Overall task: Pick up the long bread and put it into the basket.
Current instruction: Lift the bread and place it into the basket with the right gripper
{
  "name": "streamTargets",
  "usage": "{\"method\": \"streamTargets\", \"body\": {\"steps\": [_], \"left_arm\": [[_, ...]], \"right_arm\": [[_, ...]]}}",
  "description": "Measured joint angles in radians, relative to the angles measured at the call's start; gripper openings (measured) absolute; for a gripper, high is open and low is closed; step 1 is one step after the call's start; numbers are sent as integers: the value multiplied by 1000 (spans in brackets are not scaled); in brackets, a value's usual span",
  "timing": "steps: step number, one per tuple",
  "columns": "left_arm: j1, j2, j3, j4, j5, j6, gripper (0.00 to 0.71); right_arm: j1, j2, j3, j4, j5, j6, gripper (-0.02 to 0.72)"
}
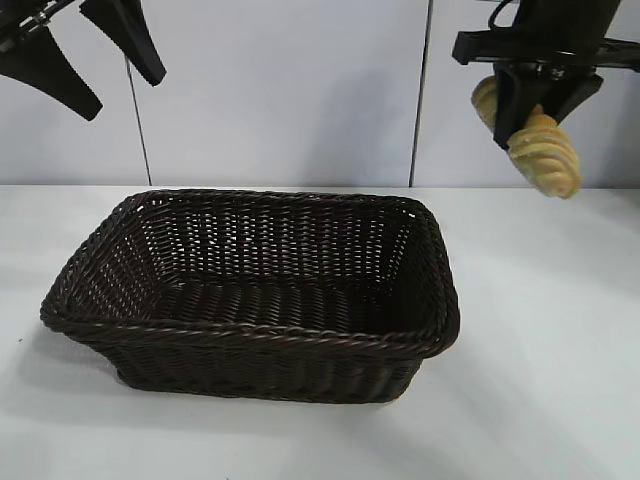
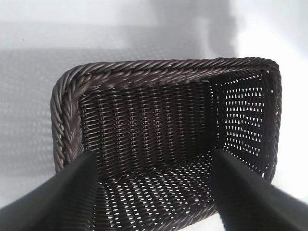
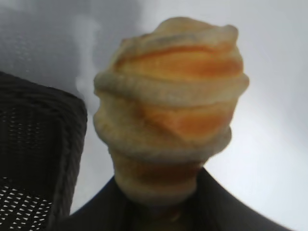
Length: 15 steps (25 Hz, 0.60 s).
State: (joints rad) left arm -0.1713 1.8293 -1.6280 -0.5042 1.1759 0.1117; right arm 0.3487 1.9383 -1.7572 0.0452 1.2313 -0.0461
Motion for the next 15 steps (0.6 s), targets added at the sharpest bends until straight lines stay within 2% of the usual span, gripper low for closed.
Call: {"method": "streamTargets", "body": {"steps": [7, 15], "left_arm": [[0, 0, 0, 0, 0, 0, 487], [0, 0, 0, 0, 0, 0, 487]], "right_arm": [[151, 0, 0, 1, -9, -6, 210], [260, 23, 0, 10, -128, -80, 210]]}}
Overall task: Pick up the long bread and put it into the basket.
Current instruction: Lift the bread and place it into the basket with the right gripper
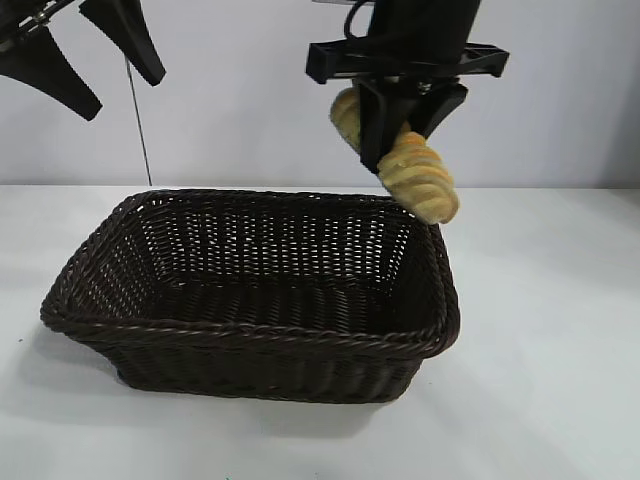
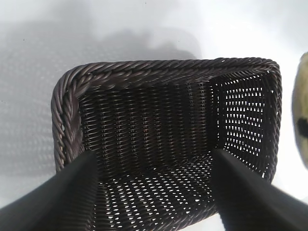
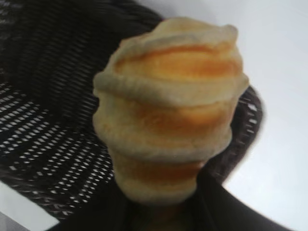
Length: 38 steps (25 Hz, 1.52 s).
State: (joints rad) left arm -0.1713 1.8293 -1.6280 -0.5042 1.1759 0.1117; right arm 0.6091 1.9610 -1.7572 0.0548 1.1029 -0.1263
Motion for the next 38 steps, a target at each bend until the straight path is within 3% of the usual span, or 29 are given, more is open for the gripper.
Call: {"method": "streamTargets", "body": {"steps": [15, 17, 22, 26, 32, 38], "left_arm": [[0, 0, 0, 0, 0, 0, 487], [0, 0, 0, 0, 0, 0, 487], [0, 0, 0, 0, 0, 0, 487], [0, 0, 0, 0, 0, 0, 487], [0, 0, 0, 0, 0, 0, 487], [0, 0, 0, 2, 0, 0, 487]], "right_arm": [[4, 129, 0, 70, -52, -5, 215], [4, 132, 0, 71, -52, -5, 246], [4, 133, 0, 72, -47, -5, 422], [4, 133, 0, 67, -24, -5, 522], [4, 125, 0, 53, 1, -5, 545], [-7, 74, -55, 19, 65, 42, 548]]}}
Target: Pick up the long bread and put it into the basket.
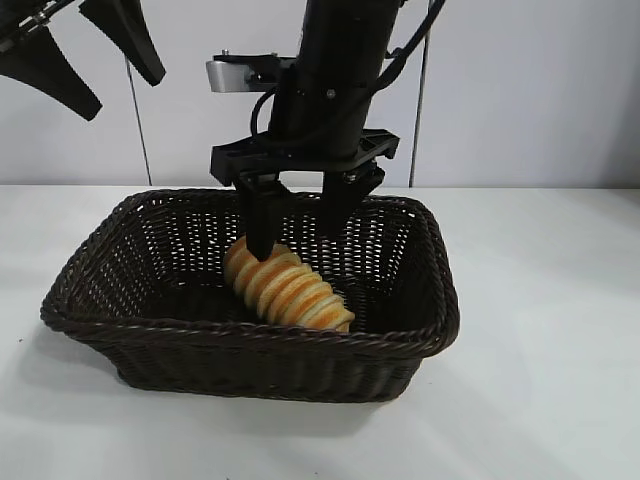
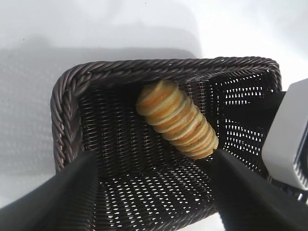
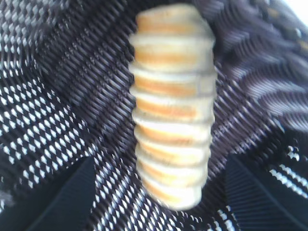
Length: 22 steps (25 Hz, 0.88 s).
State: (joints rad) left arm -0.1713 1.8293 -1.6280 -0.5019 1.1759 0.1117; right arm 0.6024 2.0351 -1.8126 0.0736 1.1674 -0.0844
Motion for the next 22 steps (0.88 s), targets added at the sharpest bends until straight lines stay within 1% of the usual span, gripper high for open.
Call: {"method": "streamTargets", "body": {"steps": [5, 11, 15, 22], "left_arm": [[0, 0, 0, 5, 2, 0, 487], [0, 0, 0, 5, 2, 0, 487], [0, 0, 0, 5, 3, 0, 487], [0, 0, 0, 27, 7, 0, 487]], "right_arm": [[-16, -20, -96, -15, 57, 6, 548], [-55, -51, -191, -21, 69, 34, 548], [-112, -74, -195, -21, 72, 36, 548], [-257, -81, -195, -15, 73, 39, 548]]}}
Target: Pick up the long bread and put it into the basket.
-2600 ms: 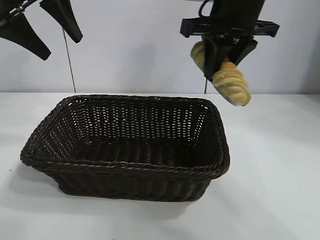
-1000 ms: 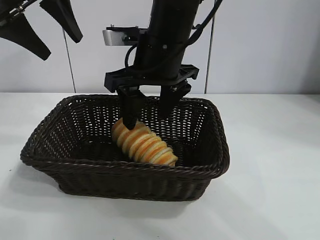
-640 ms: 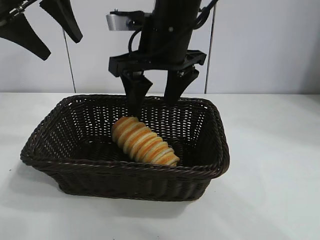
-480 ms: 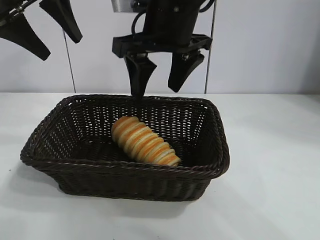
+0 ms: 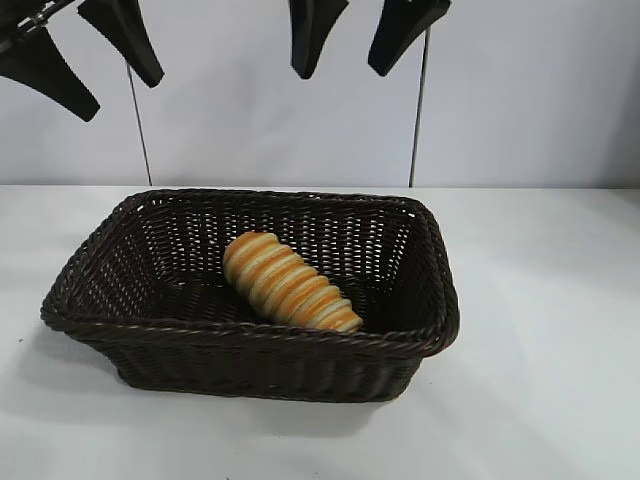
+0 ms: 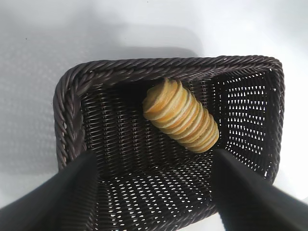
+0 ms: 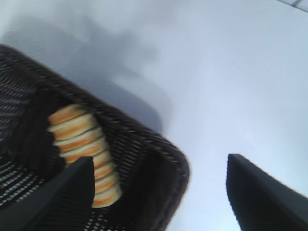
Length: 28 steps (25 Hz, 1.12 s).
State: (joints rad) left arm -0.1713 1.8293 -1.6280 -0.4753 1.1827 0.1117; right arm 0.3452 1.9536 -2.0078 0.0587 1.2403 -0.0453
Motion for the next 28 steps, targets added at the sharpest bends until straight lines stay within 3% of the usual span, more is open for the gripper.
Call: {"method": "streamTargets", "body": {"steps": [8, 18, 28], "left_arm": [[0, 0, 0, 4, 0, 0, 487], [0, 0, 0, 5, 0, 0, 487], [0, 0, 0, 7, 0, 0, 487]], "right_arm": [[-65, -7, 0, 85, 1, 0, 548], [-65, -9, 138, 92, 0, -3, 548], [-65, -9, 149, 92, -3, -4, 548]]}}
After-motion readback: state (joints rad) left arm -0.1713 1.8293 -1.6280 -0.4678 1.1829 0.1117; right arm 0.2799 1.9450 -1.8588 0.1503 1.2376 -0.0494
